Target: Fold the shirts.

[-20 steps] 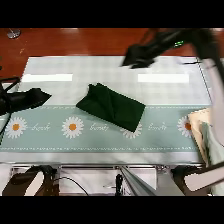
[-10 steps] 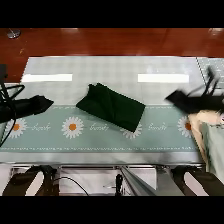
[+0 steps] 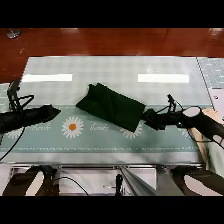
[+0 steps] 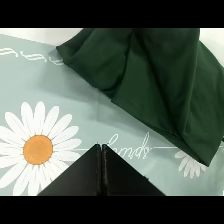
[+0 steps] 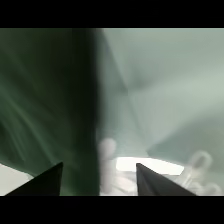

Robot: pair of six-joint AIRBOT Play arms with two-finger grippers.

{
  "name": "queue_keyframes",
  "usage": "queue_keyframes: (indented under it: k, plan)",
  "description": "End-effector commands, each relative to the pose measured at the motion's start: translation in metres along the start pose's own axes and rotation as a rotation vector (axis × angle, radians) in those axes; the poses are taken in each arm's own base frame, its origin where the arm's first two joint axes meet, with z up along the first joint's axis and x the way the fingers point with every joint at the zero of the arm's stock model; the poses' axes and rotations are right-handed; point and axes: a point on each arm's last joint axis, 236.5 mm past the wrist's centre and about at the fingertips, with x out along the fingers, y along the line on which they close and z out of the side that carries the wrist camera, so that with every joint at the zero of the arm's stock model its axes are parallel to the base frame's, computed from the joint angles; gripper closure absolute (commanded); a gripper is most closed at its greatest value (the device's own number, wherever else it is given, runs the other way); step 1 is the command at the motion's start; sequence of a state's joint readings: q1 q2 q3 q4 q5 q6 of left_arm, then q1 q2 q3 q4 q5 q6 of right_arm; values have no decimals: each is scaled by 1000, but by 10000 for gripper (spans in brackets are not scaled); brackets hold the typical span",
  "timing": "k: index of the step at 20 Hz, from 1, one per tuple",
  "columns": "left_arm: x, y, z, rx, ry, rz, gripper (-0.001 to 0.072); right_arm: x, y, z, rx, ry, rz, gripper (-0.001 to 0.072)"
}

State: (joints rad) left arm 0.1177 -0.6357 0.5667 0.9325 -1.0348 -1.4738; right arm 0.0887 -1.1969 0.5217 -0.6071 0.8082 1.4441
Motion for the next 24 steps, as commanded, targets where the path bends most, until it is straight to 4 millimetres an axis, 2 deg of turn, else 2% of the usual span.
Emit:
queue_keyframes:
  k: [1, 4, 5, 7, 8, 10, 13, 15, 19, 21, 23, 24]
  plan:
    - [2, 0, -1, -8, -1, -6, 672, 28, 25, 10, -62, 57, 7, 181]
    - [2, 0, -1, -9, -1, -6, 672, 52, 42, 13, -100, 106, 3, 191]
    - [2, 0, -1, -9, -1, -6, 672, 57, 48, 13, -115, 121, 6, 254]
    - [2, 0, -1, -9, -1, -6, 672, 57, 70, 17, -208, 143, 43, 691]
    - [2, 0, -1, -9, -1, -6, 672, 49, 89, 23, -289, 140, 71, 692]
    - [2, 0, -1, -8, -1, -6, 672, 17, 132, 44, -460, 95, 66, 693]
    - [2, 0, -1, -9, -1, -6, 672, -53, 195, 76, -645, -37, 12, 693]
    - [2, 0, -1, -9, -1, -6, 672, -101, 216, 86, -749, -88, -77, 693]
    - [2, 0, -1, -8, -1, -6, 672, -183, 220, 110, -806, -228, -290, 693]
    - [2, 0, -1, -9, -1, -6, 672, -221, 218, 117, -774, -295, -307, 692]
    - [2, 0, -1, -9, -1, -6, 672, -259, 200, 124, -691, -339, -326, 693]
    - [2, 0, -1, -9, -1, -6, 672, -278, 179, 127, -612, -344, -352, 693]
